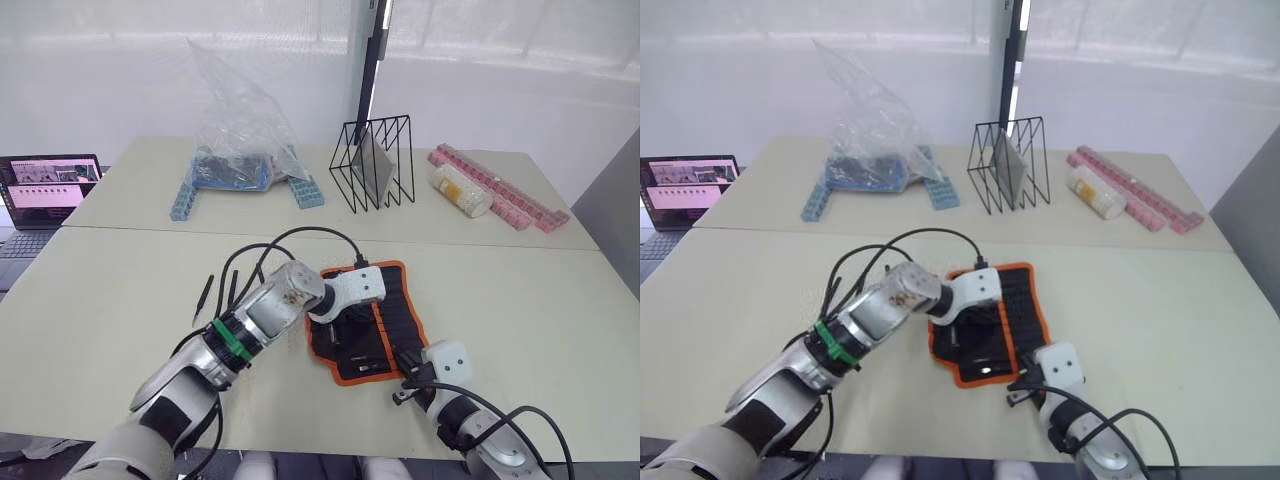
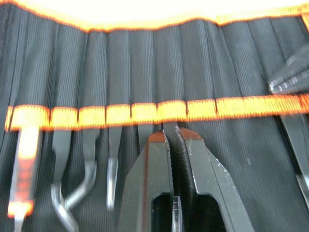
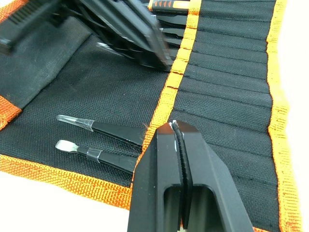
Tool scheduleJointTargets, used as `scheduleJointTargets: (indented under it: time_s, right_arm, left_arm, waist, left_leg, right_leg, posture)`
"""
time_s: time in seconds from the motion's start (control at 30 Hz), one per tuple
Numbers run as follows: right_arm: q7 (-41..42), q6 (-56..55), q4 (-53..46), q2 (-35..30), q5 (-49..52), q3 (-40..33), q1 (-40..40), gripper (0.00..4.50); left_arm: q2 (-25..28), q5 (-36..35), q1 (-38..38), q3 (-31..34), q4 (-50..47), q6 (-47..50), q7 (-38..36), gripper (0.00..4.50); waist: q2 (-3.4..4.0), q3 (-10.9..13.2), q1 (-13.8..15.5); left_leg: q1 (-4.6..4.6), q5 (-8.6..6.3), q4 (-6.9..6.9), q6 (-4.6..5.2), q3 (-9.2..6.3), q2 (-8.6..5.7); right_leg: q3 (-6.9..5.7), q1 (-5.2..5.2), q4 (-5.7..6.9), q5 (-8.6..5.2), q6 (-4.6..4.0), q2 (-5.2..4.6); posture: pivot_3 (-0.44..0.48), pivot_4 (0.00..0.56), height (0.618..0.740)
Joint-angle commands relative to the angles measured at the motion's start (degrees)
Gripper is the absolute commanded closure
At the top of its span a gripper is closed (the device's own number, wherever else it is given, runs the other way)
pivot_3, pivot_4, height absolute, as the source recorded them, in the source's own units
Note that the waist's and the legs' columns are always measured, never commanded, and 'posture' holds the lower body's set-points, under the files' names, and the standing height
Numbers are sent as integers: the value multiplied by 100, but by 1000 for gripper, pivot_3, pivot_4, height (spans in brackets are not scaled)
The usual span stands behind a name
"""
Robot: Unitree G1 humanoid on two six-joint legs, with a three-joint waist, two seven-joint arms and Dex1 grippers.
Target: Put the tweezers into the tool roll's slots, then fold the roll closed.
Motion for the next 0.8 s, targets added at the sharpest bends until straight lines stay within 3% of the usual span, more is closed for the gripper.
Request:
scheduleJointTargets:
  time_s: [0.03,0.2,0.33,0.53,0.8]
  right_arm:
    - [23,70,-69,-9,-29,79,107,4500]
    - [16,71,-73,-13,-35,67,122,4500]
    - [11,87,-39,-8,-50,59,77,4500]
    - [0,175,47,-8,-68,31,-67,4500]
    - [87,247,202,-70,-67,-4,-280,4500]
  left_arm:
    - [-119,296,-75,-64,356,-284,77,4485]
    - [-60,412,-2,-6,343,-381,-10,4485]
    - [54,410,29,90,142,-287,-85,3074]
    - [505,207,81,369,-921,198,-384,1158]
    - [1169,-529,431,1397,-2253,1088,-572,1158]
  waist:
    - [0,0,16]
    - [0,0,40]
    - [1,0,26]
    - [3,0,-44]
    - [7,3,-43]
  left_leg:
    - [1,0,0,0,0,0]
    - [2,0,8,0,-6,-11]
    - [2,0,8,0,-7,-10]
    - [1,0,6,0,-10,-8]
    - [-2,0,4,0,-12,-8]
  right_leg:
    - [0,2,0,0,0,0]
    - [9,12,-2,-1,2,-1]
    - [8,11,1,-2,4,0]
    - [8,8,5,-2,5,2]
    - [7,6,4,-6,6,1]
  posture:
    - [0,150,718]
    - [0,150,718]
    - [0,150,718]
    - [0,150,718]
    - [0,150,718]
